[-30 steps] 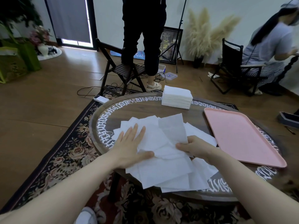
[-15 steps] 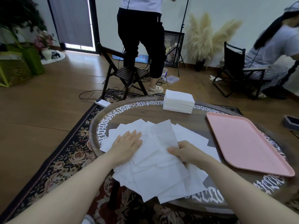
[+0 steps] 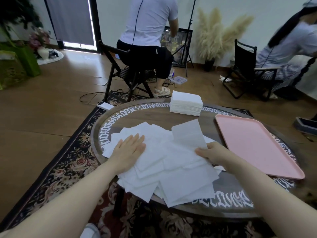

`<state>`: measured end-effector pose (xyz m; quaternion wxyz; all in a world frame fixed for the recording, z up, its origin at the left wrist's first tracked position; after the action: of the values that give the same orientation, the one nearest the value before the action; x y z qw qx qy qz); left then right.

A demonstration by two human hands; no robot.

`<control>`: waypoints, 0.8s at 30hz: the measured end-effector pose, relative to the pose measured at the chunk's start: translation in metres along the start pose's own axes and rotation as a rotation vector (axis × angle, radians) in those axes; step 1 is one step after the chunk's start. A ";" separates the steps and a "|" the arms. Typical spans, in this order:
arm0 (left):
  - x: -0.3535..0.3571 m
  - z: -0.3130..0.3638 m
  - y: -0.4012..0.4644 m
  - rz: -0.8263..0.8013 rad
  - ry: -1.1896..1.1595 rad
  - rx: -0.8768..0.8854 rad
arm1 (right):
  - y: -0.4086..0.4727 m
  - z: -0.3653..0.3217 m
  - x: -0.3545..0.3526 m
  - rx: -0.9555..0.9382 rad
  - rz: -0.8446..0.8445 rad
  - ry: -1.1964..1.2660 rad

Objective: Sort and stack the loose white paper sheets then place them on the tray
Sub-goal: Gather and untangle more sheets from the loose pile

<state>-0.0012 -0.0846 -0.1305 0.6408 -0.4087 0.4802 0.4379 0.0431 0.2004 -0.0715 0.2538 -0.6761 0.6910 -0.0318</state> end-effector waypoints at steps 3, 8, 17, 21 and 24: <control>0.001 0.000 0.002 0.004 0.016 -0.003 | -0.005 0.013 -0.007 0.052 -0.064 0.159; 0.001 -0.001 0.001 0.010 0.023 -0.014 | -0.006 0.028 0.013 0.161 -0.169 0.318; -0.004 0.002 -0.003 -0.035 -0.011 -0.021 | -0.025 -0.005 -0.032 -0.034 0.074 0.435; -0.045 0.027 -0.012 0.080 -0.126 -0.114 | -0.047 -0.028 -0.062 -0.237 0.174 0.828; -0.086 0.075 -0.030 0.139 -0.731 -0.117 | -0.057 -0.044 -0.049 -0.314 0.062 1.029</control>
<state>0.0337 -0.0371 -0.0286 0.7143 -0.2277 0.2207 0.6239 0.0763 0.2292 0.0037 -0.2209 -0.5822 0.7421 -0.2479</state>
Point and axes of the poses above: each hand's wrist, its own y-axis towards the middle knuckle, its own x-axis out of the palm, z = x × y, the point moved 7 cm from there along y, towards the middle knuckle, and after that the axes turned 15 degrees about y, right-handed, at the moved point
